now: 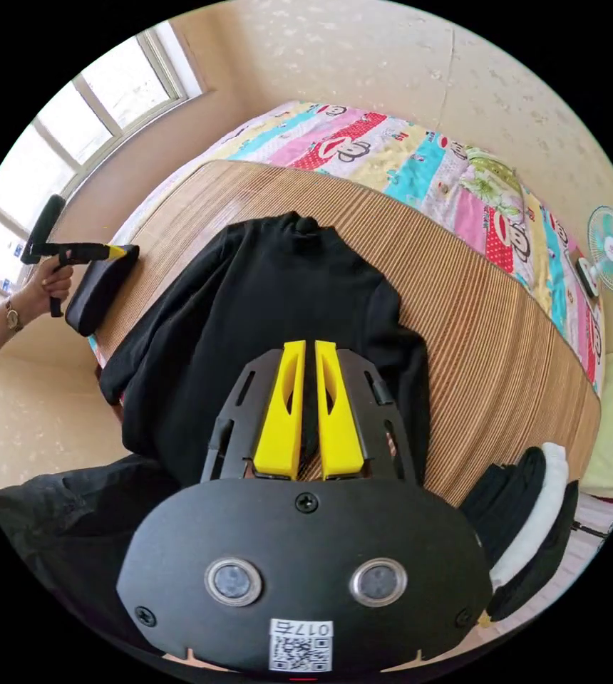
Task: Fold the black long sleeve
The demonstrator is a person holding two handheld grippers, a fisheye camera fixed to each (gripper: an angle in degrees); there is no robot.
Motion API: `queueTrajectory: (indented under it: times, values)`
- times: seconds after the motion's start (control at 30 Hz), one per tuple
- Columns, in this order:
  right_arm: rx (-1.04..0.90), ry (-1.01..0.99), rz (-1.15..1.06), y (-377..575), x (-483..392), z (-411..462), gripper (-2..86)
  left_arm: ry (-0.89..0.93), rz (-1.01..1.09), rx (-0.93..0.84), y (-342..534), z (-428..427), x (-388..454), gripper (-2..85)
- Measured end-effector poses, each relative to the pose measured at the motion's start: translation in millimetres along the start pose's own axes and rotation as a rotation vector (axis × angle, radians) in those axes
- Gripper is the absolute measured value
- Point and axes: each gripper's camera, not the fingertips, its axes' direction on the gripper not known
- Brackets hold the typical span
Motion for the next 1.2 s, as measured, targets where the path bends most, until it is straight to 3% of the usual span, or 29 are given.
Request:
queueTrajectory:
  times: [0.17, 0.27, 0.37, 0.43, 0.57, 0.7, 0.77, 0.87, 1.03, 1.1, 1.13, 1.2]
  values:
    - [-0.132, 0.01, -0.01, 54, -36, 80, 1.8, -0.249, -0.128, -0.012, 81, 48, -27, 11.0]
    - [-0.192, -0.051, 0.071, 77, -35, 119, 1.3, -0.225, -0.133, -0.269, 107, 105, -32, 8.2]
    - [-0.13, -0.042, 0.096, 91, -31, 122, 1.1, -0.223, -0.098, -0.3, 114, 94, -23, 3.3]
    - [-0.142, -0.086, 0.168, 95, -19, 120, 1.2, -0.209, -0.171, -0.206, 112, 52, -36, 2.4]
    - [0.003, -0.335, 0.574, 139, 53, 93, 2.3, -0.157, -0.46, 0.217, 140, -89, -108, 2.5]
    - [0.379, -0.682, 1.233, 256, 156, 91, 6.9, -0.349, -0.655, 0.445, 193, -154, -128, 5.6]
    - [0.561, -0.843, 1.491, 316, 179, 111, 8.7, -0.279, -0.612, 0.438, 200, -137, -116, 6.3]
    - [0.726, -0.968, 1.735, 391, 201, 141, 9.8, -0.074, -0.51, 0.248, 199, -62, -82, 7.1]
    - [0.753, -0.987, 1.725, 446, 260, 144, 3.2, 0.143, -0.461, 0.089, 219, 39, -30, 5.5]
    - [0.797, -0.969, 1.433, 420, 286, 85, 2.7, 0.196, -0.433, 0.068, 230, 53, -15, 3.7]
    - [0.777, -0.919, 1.348, 412, 289, 66, 2.7, 0.201, -0.421, 0.062, 233, 54, -12, 3.3]
    - [0.667, -0.612, 1.193, 402, 292, 6, 3.0, 0.188, -0.37, 0.033, 246, 53, -4, 1.6]
